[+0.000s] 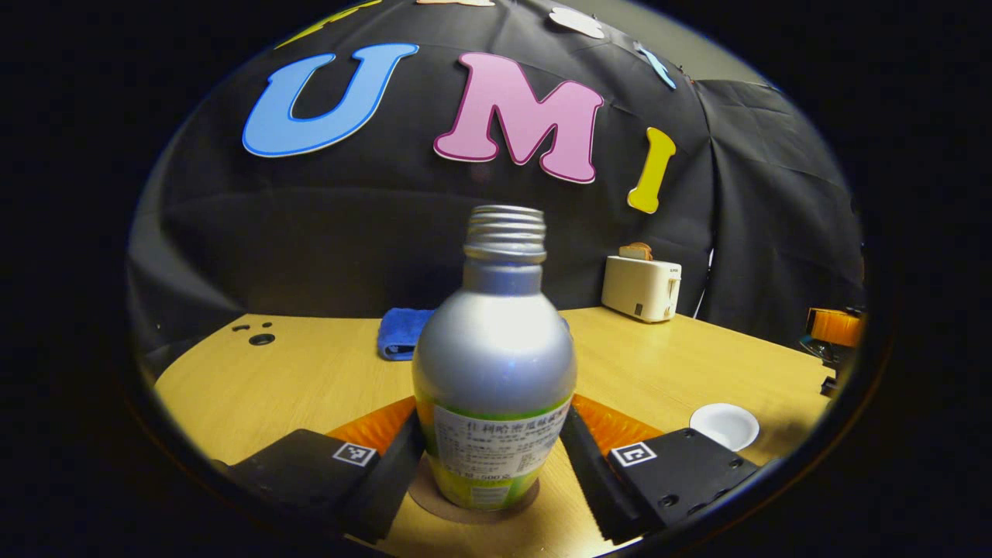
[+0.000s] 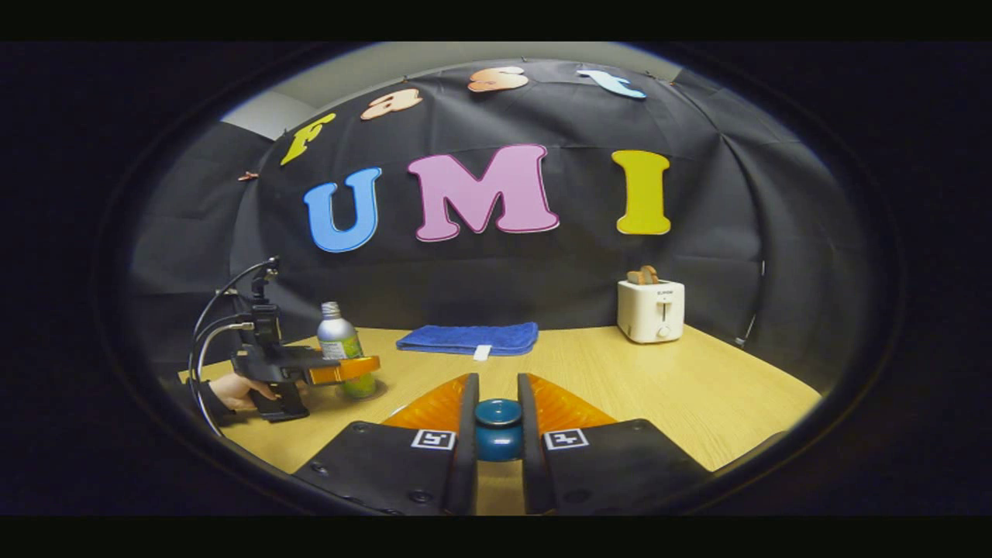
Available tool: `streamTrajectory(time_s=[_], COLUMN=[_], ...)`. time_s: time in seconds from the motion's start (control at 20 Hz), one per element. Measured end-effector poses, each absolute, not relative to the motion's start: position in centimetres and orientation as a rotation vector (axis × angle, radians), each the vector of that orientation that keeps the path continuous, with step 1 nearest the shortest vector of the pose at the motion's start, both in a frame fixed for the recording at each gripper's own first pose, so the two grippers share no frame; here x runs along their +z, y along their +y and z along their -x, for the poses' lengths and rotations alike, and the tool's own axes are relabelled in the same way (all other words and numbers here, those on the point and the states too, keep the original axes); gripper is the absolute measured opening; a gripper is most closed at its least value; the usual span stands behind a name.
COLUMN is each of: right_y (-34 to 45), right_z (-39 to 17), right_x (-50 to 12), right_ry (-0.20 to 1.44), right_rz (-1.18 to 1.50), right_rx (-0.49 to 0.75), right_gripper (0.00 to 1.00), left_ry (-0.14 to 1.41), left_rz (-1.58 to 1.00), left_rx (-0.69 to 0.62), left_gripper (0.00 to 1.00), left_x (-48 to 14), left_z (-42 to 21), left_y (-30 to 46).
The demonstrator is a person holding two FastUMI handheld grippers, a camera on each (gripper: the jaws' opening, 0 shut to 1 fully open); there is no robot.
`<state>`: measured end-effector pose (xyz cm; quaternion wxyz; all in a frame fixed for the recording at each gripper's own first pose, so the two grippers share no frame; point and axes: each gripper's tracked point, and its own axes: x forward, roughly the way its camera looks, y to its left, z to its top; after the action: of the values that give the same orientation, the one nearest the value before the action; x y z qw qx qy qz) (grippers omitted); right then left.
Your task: Open the teacup lid with one hand, grasp the water bottle and pour water into the teacup with the other hand; after pouring, place the water bottle on the coaster and then close the teacup lid.
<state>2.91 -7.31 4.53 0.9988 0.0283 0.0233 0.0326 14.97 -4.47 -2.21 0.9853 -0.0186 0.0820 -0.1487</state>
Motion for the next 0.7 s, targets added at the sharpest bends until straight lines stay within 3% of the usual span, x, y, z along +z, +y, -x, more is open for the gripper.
streamTrajectory(time_s=[0.15, 0.2, 0.5, 0.7], right_y=[-7.0, -6.8, -5.2, -4.6], right_z=[-3.5, -3.6, -4.1, -4.1], right_x=[4.9, 5.0, 6.2, 6.8], right_ry=[0.039, 0.037, 0.015, -0.005], right_rz=[-0.047, -0.045, -0.023, -0.005], right_rx=[0.075, 0.079, 0.115, 0.124], right_gripper=[0.23, 0.27, 0.27, 0.27], left_ry=[0.181, 0.2, 0.269, 0.317], left_rz=[0.031, 0.023, -0.003, 0.032], left_rx=[-0.316, -0.311, -0.236, -0.256], left_gripper=[0.96, 0.96, 0.96, 0.96], left_x=[-1.8, -1.9, -2.6, -3.3], left_z=[-14.2, -13.7, -12.0, -9.8], left_y=[-4.9, -4.7, -3.1, -3.2])
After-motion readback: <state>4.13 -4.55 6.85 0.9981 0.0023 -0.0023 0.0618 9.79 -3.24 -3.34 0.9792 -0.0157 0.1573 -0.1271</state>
